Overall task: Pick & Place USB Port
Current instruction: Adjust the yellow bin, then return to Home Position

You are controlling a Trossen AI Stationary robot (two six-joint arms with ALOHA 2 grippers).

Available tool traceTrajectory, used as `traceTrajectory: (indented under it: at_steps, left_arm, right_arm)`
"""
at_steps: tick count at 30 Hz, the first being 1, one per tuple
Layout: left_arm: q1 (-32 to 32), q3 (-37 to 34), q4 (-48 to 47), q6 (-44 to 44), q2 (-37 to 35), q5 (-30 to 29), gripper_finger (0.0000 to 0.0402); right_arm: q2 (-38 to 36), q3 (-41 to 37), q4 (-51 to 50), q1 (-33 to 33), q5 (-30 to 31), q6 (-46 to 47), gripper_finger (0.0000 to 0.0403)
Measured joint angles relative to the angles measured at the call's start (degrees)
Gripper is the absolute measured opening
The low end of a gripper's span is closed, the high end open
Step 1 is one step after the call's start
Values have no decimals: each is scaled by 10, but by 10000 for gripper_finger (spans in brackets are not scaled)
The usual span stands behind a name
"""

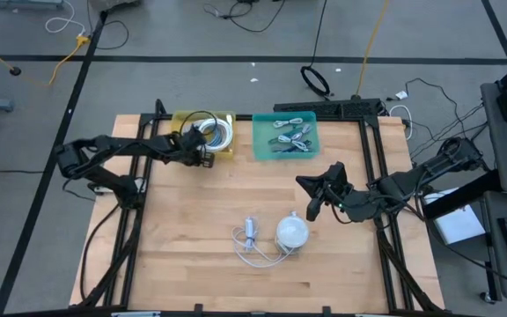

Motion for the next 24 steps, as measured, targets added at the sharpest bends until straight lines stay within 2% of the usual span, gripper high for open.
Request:
traceTrajectory:
  at_steps: [3,7,13,16,19,22,24]
  left_arm:
    - [-33,1,-3,-8,-14,26,0]
    - [-89,1,-11,-39,-54,28,0]
    - [-188,1,49,-67,-162,37,0]
    - [-244,1,140,-75,-240,37,0]
    - [-295,1,242,-46,-326,26,0]
    - [-337,2,289,2,-405,40,0]
    - [-366,2,263,29,-452,44,0]
  right_arm:
    - [0,0,0,0,0,0,0]
    - [0,0,0,0,0,0,0]
    - [0,0,44,0,-21,-34,0]
    - [0,2,92,0,-63,-85,0]
    - [1,35,97,-6,-137,-170,0]
    - [0,91,50,-17,-239,-253,0]
    - [0,132,-21,-22,-284,-292,0]
